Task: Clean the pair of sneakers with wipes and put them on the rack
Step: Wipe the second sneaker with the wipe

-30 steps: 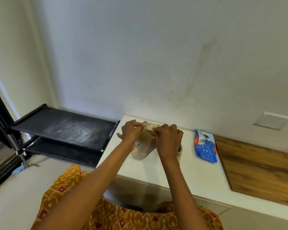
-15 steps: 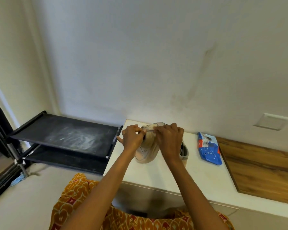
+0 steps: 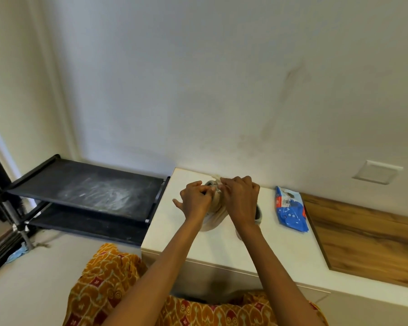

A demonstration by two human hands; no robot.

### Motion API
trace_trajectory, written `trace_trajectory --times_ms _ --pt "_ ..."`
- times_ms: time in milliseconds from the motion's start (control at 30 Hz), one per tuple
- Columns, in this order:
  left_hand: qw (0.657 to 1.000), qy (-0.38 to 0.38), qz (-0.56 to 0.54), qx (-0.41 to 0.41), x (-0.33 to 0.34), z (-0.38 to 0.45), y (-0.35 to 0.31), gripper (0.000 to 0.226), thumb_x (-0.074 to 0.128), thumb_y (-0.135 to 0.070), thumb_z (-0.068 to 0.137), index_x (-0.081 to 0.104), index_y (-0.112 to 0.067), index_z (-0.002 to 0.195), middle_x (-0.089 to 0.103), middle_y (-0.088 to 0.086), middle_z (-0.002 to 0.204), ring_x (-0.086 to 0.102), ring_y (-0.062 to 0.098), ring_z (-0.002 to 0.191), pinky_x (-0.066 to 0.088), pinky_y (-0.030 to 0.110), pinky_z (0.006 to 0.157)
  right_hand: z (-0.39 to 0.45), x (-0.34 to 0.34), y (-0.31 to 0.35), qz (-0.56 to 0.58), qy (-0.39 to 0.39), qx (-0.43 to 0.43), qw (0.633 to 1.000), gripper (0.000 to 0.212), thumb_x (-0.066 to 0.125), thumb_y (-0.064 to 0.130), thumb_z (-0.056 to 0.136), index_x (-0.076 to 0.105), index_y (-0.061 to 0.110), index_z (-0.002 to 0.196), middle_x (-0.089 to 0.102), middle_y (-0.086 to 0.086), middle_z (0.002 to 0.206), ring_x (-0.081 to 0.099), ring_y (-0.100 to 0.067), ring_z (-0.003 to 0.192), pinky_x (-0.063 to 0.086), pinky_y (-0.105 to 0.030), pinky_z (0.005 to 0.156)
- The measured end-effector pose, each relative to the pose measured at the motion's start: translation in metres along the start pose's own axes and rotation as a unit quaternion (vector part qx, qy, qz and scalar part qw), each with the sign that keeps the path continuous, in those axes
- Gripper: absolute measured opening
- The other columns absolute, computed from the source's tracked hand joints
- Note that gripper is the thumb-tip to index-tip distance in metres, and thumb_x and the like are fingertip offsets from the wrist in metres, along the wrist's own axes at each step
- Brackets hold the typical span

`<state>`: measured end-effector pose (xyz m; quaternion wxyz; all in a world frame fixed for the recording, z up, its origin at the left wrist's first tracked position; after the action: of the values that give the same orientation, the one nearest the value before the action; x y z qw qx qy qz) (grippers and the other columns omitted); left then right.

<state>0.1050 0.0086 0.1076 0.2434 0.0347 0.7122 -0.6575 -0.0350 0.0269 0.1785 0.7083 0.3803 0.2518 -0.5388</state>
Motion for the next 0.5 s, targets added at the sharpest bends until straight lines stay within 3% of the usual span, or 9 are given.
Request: trace_trajectory --times_ms 133,300,500 --pt "1.0 0.001 -0.008 0.001 0.001 0.0 0.0 0.02 0.061 -0.035 0.088 0.071 -0.02 0.096 0.053 -0.005 0.132 0.038 0.021 0.13 0.004 0.052 0.113 0.006 -0.003 0.0 -0.03 -0.023 -0.03 0.999 0.005 0.072 0.016 0.079 0.071 0.016 0.074 0.065 -0.001 0.067 0.054 -0.024 0.072 0.042 -0.038 0.065" --pt "1.0 0.001 -0.005 0.004 0.006 0.001 -0.001 0.022 0.061 -0.037 0.087 0.071 -0.019 0.096 0.054 -0.004 0.131 0.04 0.021 0.128 0.005 0.053 0.113 0.019 -0.003 -0.024 -0.055 0.004 0.039 0.998 0.011 0.063 0.017 0.086 0.073 0.014 0.087 0.069 -0.005 0.081 0.054 -0.025 0.086 0.039 -0.039 0.074" --pt "1.0 -0.009 -0.005 0.013 0.006 0.0 0.0 0.018 0.062 -0.035 0.087 0.071 -0.02 0.092 0.055 -0.005 0.13 0.04 0.021 0.128 0.004 0.053 0.113 0.01 -0.004 -0.021 -0.054 -0.013 0.036 0.998 0.007 0.067 0.02 0.083 0.073 0.016 0.082 0.069 -0.003 0.076 0.055 -0.024 0.081 0.038 -0.038 0.07"
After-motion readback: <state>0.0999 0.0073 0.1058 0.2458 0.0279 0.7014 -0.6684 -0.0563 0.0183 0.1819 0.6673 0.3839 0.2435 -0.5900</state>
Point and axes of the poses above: each hand's wrist, its own z-axis towards the middle knuckle, its own x-axis out of the palm, y = z × x, the point moved 10 cm from there along z, towards the middle knuckle
